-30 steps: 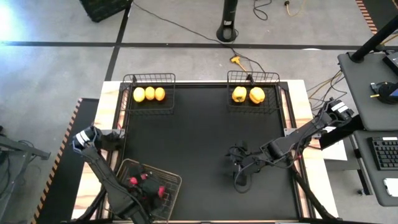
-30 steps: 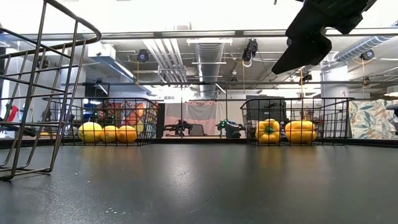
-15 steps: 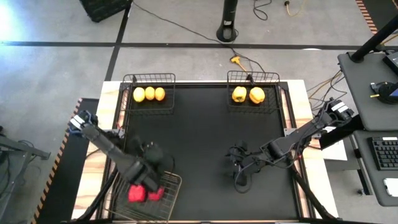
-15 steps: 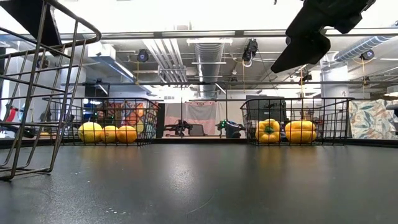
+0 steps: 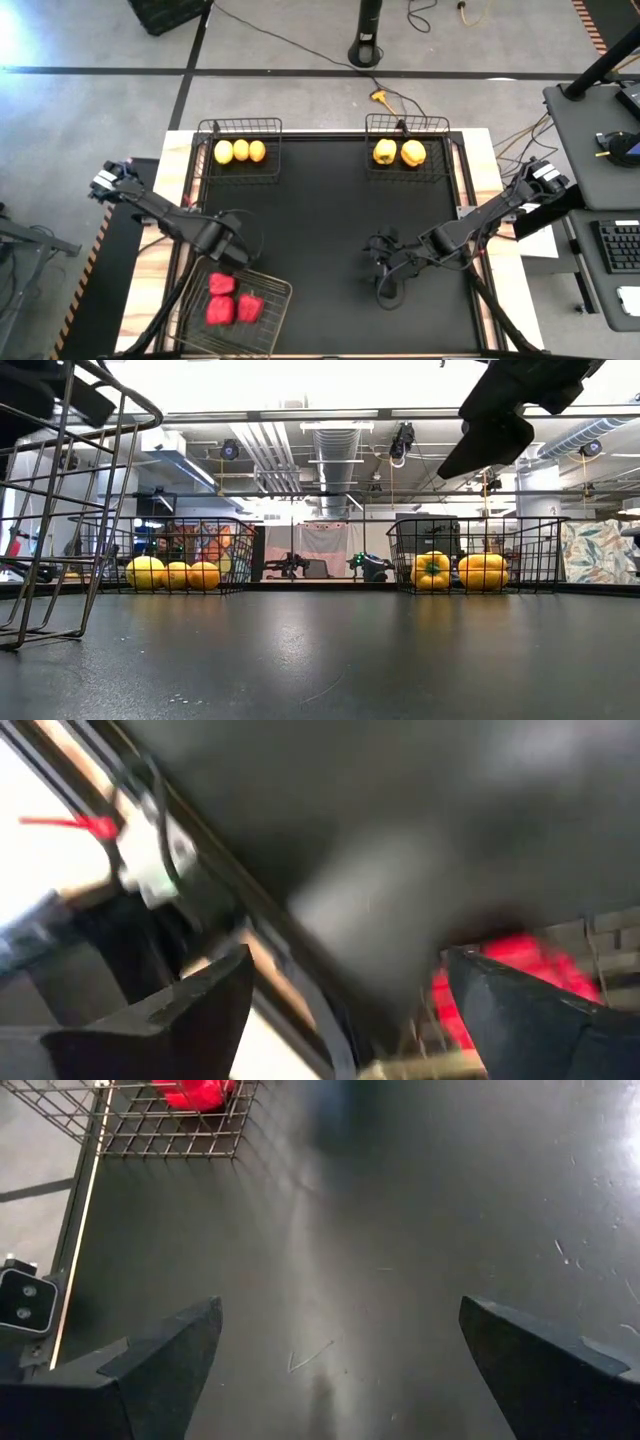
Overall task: Sort produce into baskets
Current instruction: Adjust the gold wire basket
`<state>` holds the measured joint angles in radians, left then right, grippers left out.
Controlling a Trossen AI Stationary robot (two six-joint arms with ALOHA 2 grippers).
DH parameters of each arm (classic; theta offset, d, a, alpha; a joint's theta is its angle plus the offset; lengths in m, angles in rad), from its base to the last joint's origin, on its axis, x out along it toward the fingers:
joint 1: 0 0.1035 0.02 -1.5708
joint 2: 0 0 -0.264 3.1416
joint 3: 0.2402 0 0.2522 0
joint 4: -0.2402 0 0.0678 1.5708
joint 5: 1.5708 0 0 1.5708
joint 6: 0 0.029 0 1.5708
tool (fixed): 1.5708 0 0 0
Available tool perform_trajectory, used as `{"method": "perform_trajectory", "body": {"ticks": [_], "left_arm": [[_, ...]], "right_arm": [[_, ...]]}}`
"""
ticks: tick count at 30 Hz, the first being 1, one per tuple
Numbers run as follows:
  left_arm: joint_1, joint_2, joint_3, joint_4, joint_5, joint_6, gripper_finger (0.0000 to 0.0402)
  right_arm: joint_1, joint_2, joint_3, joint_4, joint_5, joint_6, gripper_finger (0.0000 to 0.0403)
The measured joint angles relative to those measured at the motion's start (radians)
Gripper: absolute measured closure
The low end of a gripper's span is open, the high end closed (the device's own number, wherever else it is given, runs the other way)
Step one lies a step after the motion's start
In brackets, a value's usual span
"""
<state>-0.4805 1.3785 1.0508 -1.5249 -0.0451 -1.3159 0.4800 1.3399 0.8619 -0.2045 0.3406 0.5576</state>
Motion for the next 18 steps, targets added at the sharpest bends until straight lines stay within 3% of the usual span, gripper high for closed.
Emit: {"method": "perform_trajectory", "body": {"ticks": [10,13,18], "left_arm": [[-0.148,0.011,0.002,-0.013,0.304,-0.011,0.0119],[-0.181,0.01,0.002,-0.02,0.291,-0.003,0.0128],[-0.19,-0.013,0.022,-0.043,0.13,0.026,0.0138]], "right_arm": [[0.0,0.0,0.0,-0.003,-0.005,0.047,0.0003],[0.0,0.0,0.0,-0.003,-0.008,0.051,0.0003],[-0.007,-0.001,0.0,-0.009,-0.021,0.027,0.0003]]}}
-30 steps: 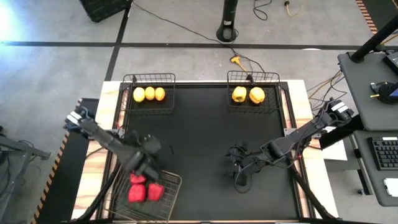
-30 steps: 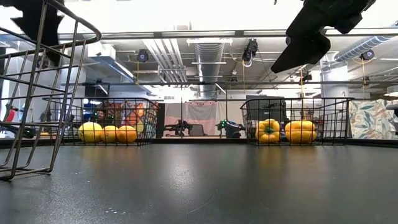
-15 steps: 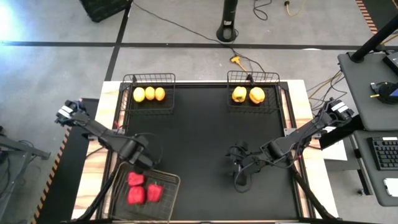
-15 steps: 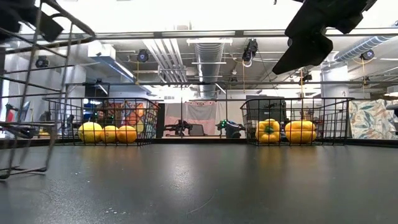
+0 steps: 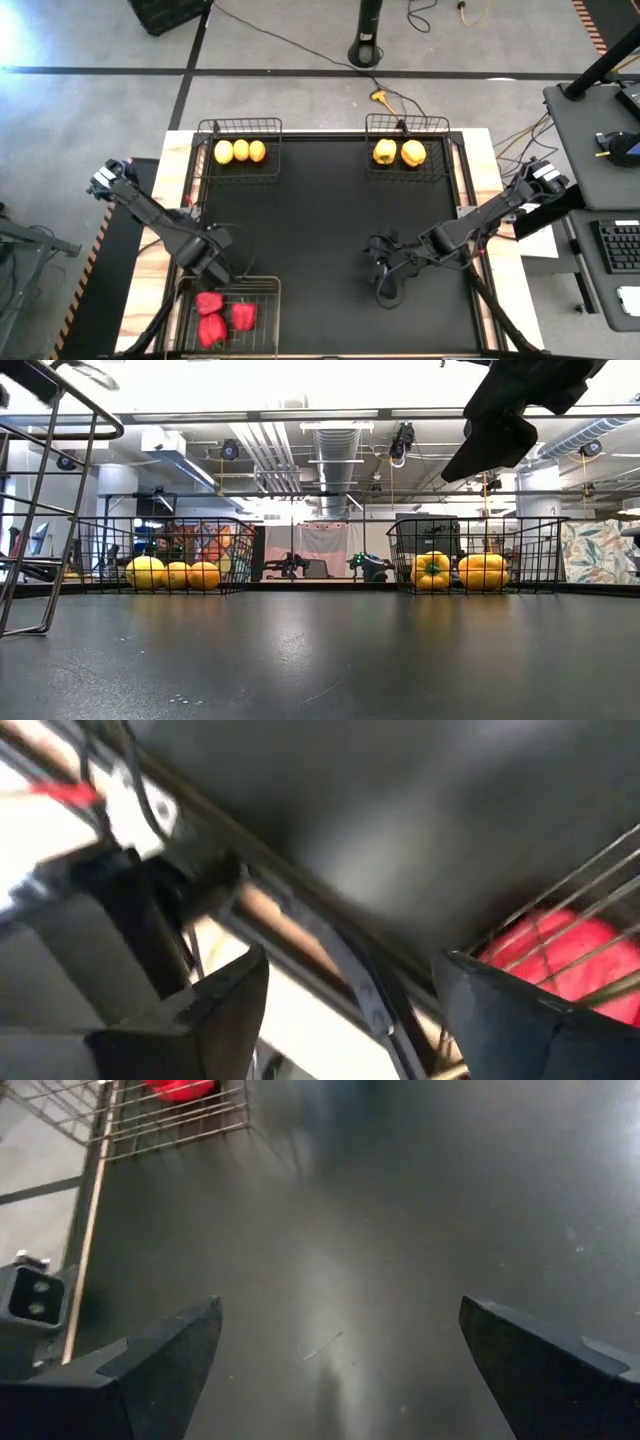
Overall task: Sort produce into baskets
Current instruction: Adjust the gold wire basket, then return to Home Position
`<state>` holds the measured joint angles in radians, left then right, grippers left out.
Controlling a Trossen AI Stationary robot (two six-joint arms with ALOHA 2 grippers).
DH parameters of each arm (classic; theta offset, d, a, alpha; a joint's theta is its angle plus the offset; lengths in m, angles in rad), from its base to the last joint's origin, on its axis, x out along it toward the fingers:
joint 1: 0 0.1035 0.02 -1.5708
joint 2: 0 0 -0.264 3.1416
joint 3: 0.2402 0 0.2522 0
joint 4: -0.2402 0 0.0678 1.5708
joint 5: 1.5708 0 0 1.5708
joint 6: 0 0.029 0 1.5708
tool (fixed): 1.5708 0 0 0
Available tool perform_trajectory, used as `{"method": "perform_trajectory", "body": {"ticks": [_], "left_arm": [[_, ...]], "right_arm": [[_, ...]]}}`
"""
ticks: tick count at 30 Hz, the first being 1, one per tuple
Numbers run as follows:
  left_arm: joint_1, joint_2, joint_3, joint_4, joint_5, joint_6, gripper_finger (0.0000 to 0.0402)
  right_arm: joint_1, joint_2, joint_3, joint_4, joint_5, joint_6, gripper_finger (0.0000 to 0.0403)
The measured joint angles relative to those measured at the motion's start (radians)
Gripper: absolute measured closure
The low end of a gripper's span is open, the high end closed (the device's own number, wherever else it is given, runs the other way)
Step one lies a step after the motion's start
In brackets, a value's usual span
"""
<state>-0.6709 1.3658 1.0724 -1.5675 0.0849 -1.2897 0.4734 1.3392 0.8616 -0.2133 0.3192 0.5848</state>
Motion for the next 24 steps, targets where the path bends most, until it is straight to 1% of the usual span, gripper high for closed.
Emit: {"method": "perform_trajectory", "body": {"ticks": [3,4,6,8,10,12,13,14,15,17,18,20,21,23,24], "left_arm": [[0.0,-0.033,0.056,0.0,-0.083,0.044,0.0139],[-0.001,-0.049,0.08,-0.004,-0.132,0.05,0.0139],[0.001,-0.082,0.126,-0.003,-0.277,0.053,0.0139],[0.003,-0.109,0.159,0.005,-0.461,0.053,0.0139],[0.006,-0.14,0.175,0.041,-0.646,0.06,0.0139],[0.024,-0.165,0.164,0.125,-0.807,0.112,0.0139],[0.041,-0.175,0.149,0.192,-0.865,0.162,0.014],[0.064,-0.184,0.129,0.269,-0.902,0.224,0.0142],[0.091,-0.191,0.107,0.356,-0.915,0.302,0.0146],[0.161,-0.205,0.051,0.564,-0.896,0.486,0.0157],[0.198,-0.209,0.019,0.676,-0.859,0.597,0.0164],[0.271,-0.211,-0.047,0.889,-0.732,0.808,0.0179],[0.306,-0.211,-0.073,0.976,-0.664,0.886,0.0188],[0.375,-0.218,-0.103,1.089,-0.58,0.986,0.0204],[0.408,-0.223,-0.108,1.124,-0.562,1.02,0.0213]], "right_arm": [[-0.029,-0.001,0.0,0.001,-0.065,-0.005,0.0003],[-0.041,-0.001,0.0,0.001,-0.083,-0.014,0.0003],[-0.069,-0.001,0.0,0.002,-0.107,-0.052,0.0004],[-0.101,-0.001,0.0,0.013,-0.119,-0.107,0.0014],[-0.136,-0.001,0.0,0.036,-0.117,-0.177,0.0033],[-0.17,0.002,-0.001,0.099,-0.11,-0.253,0.006],[-0.183,0.005,-0.001,0.143,-0.11,-0.297,0.0076],[-0.196,0.005,-0.001,0.177,-0.115,-0.336,0.0092],[-0.206,0.005,-0.001,0.209,-0.119,-0.379,0.011],[-0.225,0.005,-0.001,0.261,-0.12,-0.459,0.0146],[-0.231,0.005,-0.001,0.277,-0.119,-0.49,0.0165],[-0.24,0.002,-0.001,0.3,-0.117,-0.531,0.0204],[-0.242,-0.003,-0.002,0.307,-0.117,-0.546,0.0223],[-0.242,-0.023,-0.002,0.297,-0.11,-0.569,0.0264],[-0.238,-0.036,-0.003,0.288,-0.111,-0.579,0.0284]]}}
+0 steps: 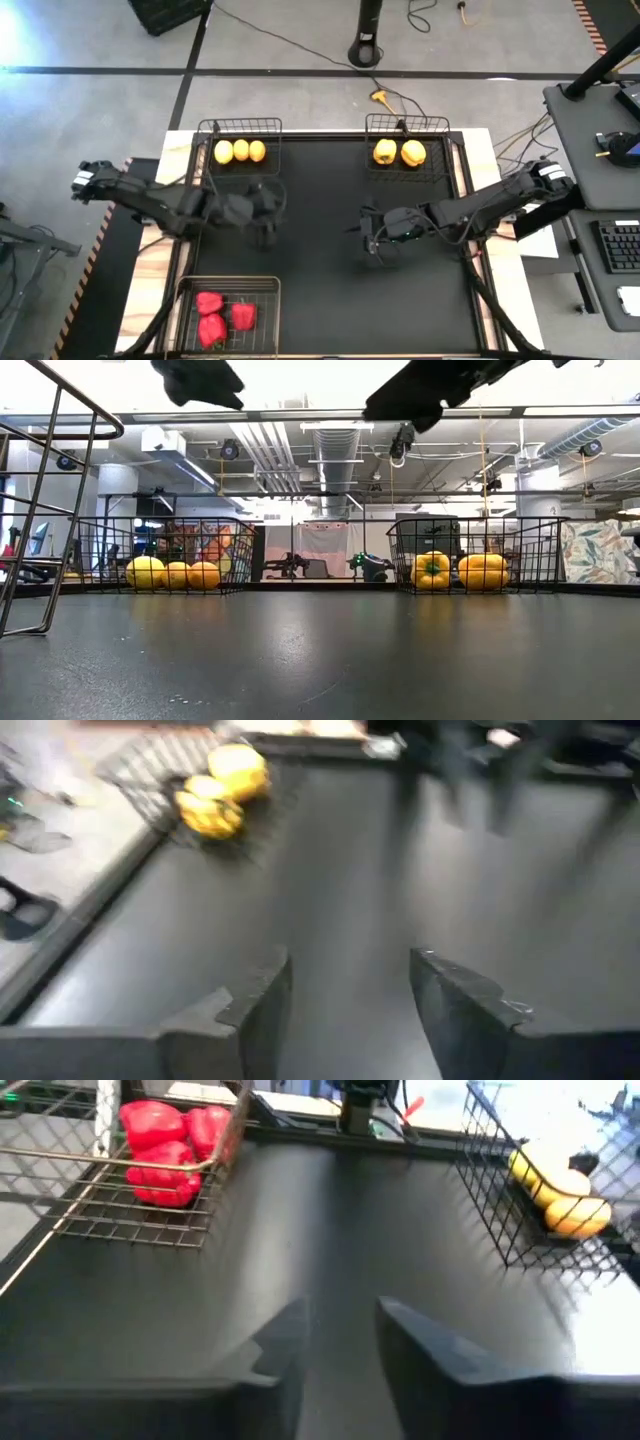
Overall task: Sort produce into baskets
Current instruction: Return to Home Position
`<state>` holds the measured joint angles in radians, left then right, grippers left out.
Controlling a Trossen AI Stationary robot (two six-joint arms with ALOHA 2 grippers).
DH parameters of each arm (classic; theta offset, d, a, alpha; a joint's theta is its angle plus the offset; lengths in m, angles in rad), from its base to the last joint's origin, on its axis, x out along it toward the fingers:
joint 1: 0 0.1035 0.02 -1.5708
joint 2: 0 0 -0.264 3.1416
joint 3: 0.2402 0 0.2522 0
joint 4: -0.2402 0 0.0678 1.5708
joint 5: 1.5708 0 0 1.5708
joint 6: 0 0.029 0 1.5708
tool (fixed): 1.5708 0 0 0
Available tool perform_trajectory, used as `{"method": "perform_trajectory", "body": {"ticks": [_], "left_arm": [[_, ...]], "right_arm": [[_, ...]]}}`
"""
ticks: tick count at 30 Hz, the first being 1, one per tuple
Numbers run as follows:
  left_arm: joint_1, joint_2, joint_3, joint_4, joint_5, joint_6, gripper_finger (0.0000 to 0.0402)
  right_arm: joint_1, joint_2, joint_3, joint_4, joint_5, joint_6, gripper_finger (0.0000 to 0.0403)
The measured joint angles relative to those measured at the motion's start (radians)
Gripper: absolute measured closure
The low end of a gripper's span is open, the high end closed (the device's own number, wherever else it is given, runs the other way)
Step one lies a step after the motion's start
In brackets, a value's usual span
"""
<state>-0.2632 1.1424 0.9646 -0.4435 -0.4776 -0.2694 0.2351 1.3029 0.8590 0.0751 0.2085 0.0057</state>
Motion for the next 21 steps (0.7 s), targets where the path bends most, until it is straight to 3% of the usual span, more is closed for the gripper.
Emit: {"method": "perform_trajectory", "body": {"ticks": [4,7,12,16,21], "left_arm": [[0.116,-0.03,-0.002,0.055,0.033,0.094,0.0245],[0.164,-0.078,-0.007,0.062,0.067,0.13,0.0268],[0.174,-0.213,-0.095,0.182,0.068,0.203,0.03],[0.179,-0.357,-0.273,0.428,0.077,0.276,0.032],[0.205,-0.507,-0.475,0.566,0.125,0.285,0.0341]], "right_arm": [[0.024,-0.075,-0.029,-0.041,0.0,-0.047,0.0355],[0.029,-0.175,-0.092,-0.029,-0.001,-0.06,0.0387],[0.025,-0.385,-0.28,0.035,0.001,-0.077,0.039],[0.025,-0.586,-0.439,0.089,0.001,-0.069,0.039],[0.027,-0.854,-0.598,0.1,0.001,-0.038,0.039]]}}
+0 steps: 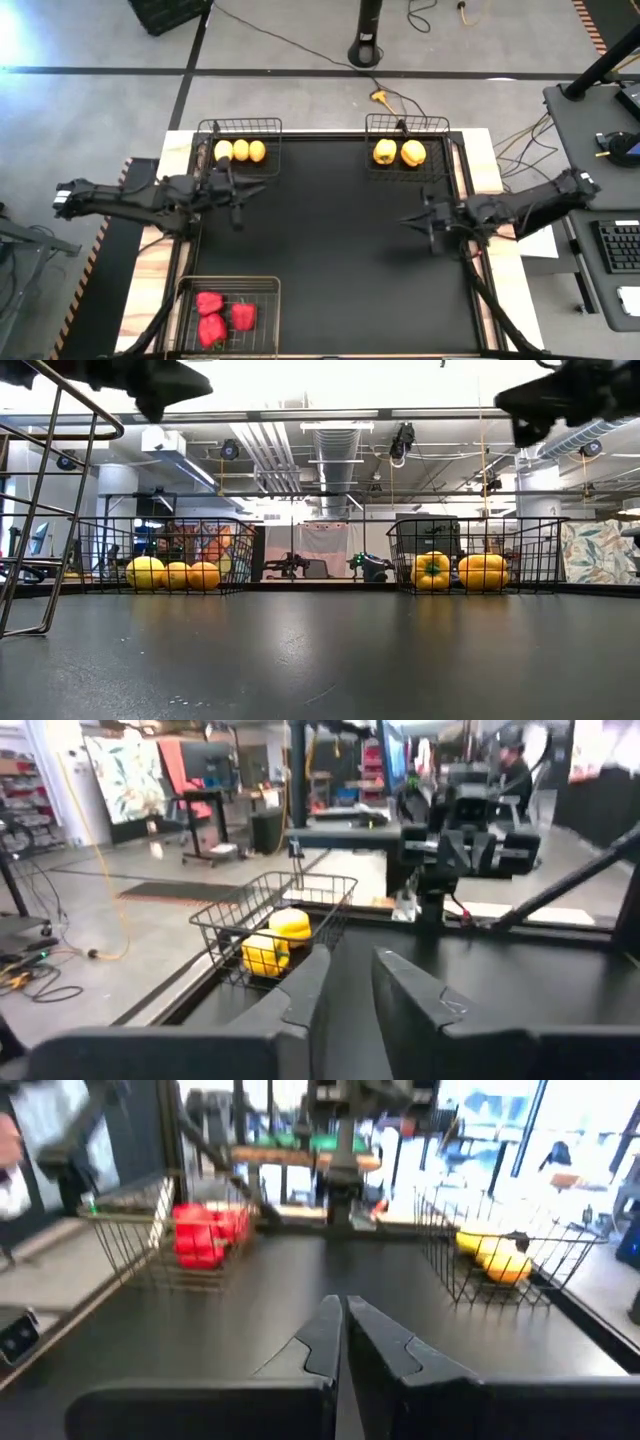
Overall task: Sort produce into baskets
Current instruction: Return to Home Position
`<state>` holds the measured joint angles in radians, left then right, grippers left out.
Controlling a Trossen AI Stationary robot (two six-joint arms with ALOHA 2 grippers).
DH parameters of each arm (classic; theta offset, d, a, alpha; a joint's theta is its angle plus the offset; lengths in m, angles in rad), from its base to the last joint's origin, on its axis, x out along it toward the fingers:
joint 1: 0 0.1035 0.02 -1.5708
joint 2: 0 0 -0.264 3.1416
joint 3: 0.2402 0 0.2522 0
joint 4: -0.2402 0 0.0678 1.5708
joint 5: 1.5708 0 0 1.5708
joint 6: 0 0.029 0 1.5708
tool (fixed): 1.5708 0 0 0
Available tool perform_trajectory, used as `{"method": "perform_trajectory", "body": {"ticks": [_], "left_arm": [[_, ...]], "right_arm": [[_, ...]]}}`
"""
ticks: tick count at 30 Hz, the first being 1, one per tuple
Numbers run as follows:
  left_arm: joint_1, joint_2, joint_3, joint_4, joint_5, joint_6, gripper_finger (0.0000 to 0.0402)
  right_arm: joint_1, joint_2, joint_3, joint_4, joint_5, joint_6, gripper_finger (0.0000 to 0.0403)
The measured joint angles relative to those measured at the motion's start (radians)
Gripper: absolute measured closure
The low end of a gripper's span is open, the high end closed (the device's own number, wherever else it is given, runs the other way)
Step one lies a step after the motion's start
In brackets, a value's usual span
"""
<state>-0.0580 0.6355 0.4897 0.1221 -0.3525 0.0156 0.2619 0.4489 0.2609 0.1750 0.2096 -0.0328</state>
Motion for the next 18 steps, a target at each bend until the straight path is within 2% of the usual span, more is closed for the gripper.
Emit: {"method": "perform_trajectory", "body": {"ticks": [5,9,12,16,18], "left_arm": [[0.002,-0.16,-0.133,0.064,-0.002,-0.009,0.0371],[0.001,-0.294,-0.256,0.189,-0.002,-0.035,0.0395],[0.002,-0.364,-0.352,0.23,0.002,-0.066,0.04],[0.002,-0.426,-0.455,0.329,0.003,-0.091,0.0401],[0.003,-0.455,-0.479,0.323,0.002,-0.101,0.0401]], "right_arm": [[-0.003,-0.253,-0.129,-0.014,-0.007,0.052,0.039],[-0.031,-0.387,-0.154,-0.106,-0.132,0.081,0.0392],[-0.079,-0.423,-0.149,-0.16,-0.139,0.093,0.0394],[-0.153,-0.432,-0.129,-0.187,-0.191,0.087,0.0394],[-0.185,-0.431,-0.122,-0.185,-0.233,0.08,0.0394]]}}
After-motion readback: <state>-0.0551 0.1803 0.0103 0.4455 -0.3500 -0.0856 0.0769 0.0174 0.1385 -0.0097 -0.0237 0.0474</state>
